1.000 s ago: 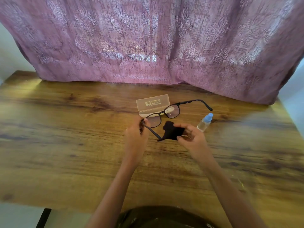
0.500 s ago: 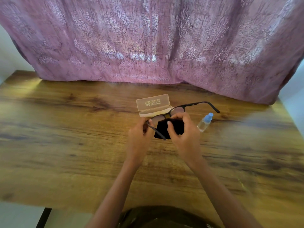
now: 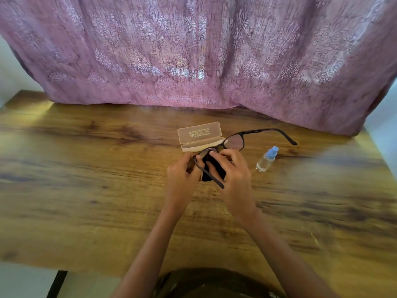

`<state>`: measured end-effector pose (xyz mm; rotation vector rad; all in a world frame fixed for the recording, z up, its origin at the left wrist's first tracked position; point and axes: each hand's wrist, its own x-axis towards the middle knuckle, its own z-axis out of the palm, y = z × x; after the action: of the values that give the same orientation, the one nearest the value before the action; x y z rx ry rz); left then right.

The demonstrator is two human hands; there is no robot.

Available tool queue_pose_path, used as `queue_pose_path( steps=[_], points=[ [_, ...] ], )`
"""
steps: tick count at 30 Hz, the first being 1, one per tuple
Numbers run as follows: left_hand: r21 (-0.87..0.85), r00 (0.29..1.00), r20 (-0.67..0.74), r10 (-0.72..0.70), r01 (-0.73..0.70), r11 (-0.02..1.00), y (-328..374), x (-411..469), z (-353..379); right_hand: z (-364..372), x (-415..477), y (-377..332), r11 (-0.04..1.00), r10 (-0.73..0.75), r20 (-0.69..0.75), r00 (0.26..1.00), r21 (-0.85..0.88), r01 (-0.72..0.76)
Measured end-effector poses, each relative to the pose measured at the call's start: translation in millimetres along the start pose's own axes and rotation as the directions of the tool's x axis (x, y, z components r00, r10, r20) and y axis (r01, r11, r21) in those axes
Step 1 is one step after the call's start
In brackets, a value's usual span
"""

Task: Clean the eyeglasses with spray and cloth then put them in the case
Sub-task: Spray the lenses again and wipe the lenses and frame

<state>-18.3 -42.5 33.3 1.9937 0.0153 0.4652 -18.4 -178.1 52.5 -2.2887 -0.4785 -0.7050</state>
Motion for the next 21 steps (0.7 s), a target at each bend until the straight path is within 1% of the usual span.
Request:
queue_pose_path(
  steps=[3, 7, 12, 18, 21],
  points=[
    [-0.024, 1.0, 0.007, 0.007, -0.007, 1.0, 0.7, -0.7, -0.5, -1.0, 0.4, -4.9, 0.999, 0.01, 0.04, 0.999, 0.038, -0.011],
    [-0.008, 1.0, -0.011, 0.021, -0.021, 1.0, -1.5, -0.8, -2.1, -2.7, -0.2, -9.0, 0.999, -0.031, 0.093, 0.995, 0.027, 0.029],
    [-0.001, 1.0, -0.027, 0.004, -0.004, 1.0, -2.8, -1.7, -1.6, -3.3, 6.1, -7.5, 1.0, 0.018, 0.075, 0.997, 0.002, -0.018],
    [-0.032, 0.999, -0.026, -0.022, 0.021, 0.999, -0.7, -1.2, -1.8, -3.1, 2.2, -9.3, 1.0, -0.011, 0.101, 0.995, 0.016, 0.01],
    [-0.011, 1.0, -0.008, 0.019, -0.019, 1.0, -0.4, 0.1, -2.6, -2.3, 1.2, -11.1, 0.999, -0.019, 0.087, 0.996, 0.044, 0.015]
  ],
)
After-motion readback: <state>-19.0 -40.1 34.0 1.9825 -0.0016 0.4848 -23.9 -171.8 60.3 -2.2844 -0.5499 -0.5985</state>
